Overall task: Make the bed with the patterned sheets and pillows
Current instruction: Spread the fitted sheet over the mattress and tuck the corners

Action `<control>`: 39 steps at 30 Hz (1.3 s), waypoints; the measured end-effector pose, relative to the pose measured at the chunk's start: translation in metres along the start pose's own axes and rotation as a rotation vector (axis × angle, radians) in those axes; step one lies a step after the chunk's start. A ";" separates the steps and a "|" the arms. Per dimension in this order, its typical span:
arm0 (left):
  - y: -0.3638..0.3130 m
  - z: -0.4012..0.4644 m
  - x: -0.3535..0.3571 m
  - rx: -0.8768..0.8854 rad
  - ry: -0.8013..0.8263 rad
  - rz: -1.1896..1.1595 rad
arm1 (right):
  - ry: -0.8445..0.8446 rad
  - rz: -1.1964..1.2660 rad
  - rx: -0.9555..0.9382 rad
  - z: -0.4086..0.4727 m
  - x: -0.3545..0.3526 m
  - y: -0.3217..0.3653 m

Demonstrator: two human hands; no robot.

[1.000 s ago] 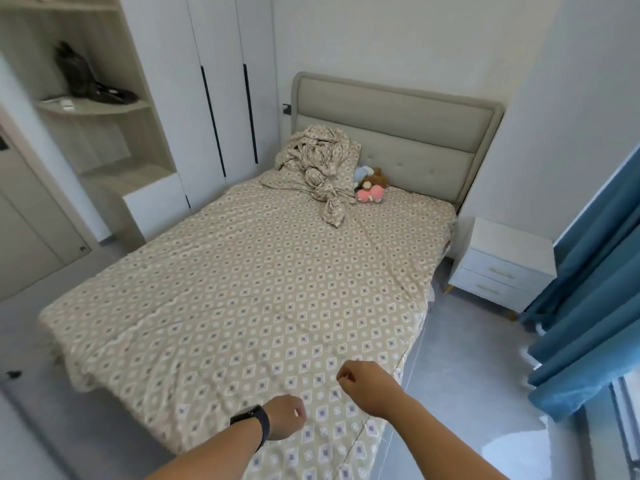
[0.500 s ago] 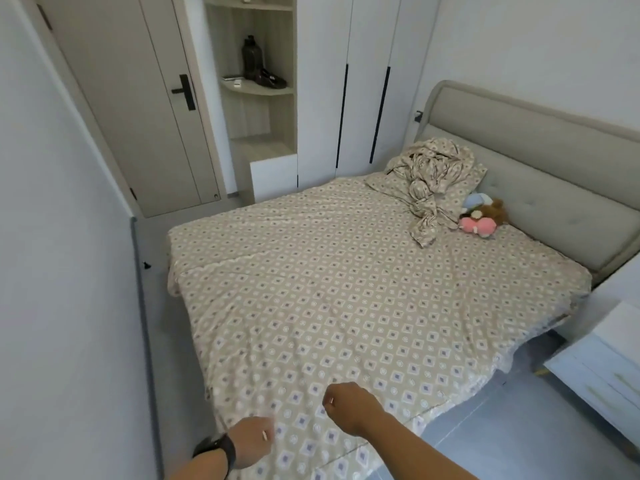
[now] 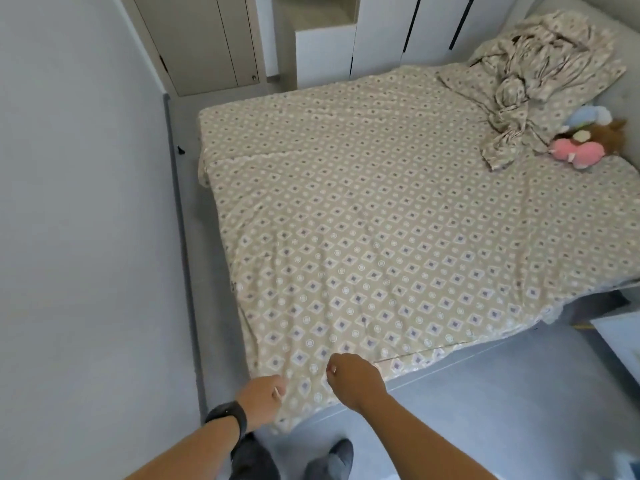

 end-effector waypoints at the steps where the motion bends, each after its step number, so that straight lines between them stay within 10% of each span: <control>1: 0.018 0.016 0.016 0.002 0.006 0.001 | 0.005 -0.020 -0.006 0.021 0.016 -0.001; 18: 0.154 0.228 0.157 0.108 -0.113 0.375 | 0.038 -0.288 -0.024 0.213 0.269 -0.044; 26: 0.166 0.226 0.152 0.119 -0.267 0.105 | -0.135 -0.342 -0.064 0.213 0.274 -0.041; 39: 0.149 0.240 0.112 0.131 -0.262 0.782 | -0.120 -0.467 -0.091 0.226 0.253 -0.025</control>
Point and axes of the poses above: each hand's wrist, its own z-axis towards the middle knuckle, its own x-axis out of the palm, y = z × x, the point moved 1 cm from there along z, towards the middle knuckle, and after that the axes turned 8 degrees about y, right-handed, at the moved point
